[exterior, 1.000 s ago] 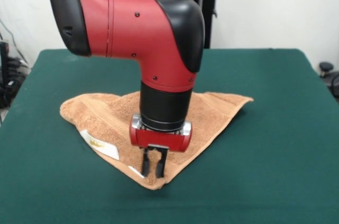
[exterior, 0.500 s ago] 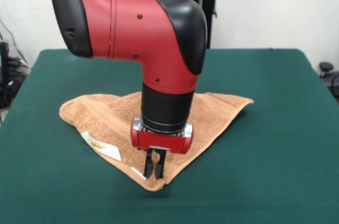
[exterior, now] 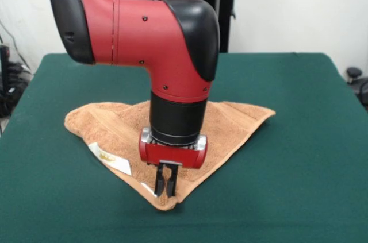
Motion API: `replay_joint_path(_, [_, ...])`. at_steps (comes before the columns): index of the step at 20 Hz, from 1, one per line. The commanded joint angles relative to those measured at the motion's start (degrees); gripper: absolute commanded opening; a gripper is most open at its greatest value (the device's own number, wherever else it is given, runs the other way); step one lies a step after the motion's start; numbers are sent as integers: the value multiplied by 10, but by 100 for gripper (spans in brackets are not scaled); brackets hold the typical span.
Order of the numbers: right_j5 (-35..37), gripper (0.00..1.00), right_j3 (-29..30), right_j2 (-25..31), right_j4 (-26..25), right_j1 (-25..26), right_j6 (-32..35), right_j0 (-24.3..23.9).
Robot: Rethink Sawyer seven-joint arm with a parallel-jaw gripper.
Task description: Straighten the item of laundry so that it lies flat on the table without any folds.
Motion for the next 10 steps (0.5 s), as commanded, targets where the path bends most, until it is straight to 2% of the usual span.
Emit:
replay_joint_path(1, [-233, 0, 48, -24, -45, 64, 108, 58])
replay_joint_path(3, [-245, 0, 58, -39, -34, 50, 124, 68])
replay_joint_path(7, [-253, 0, 83, -38, -11, 30, 104, 62])
replay_joint_path(10, [-265, 0, 82, -41, 2, 35, 95, 66])
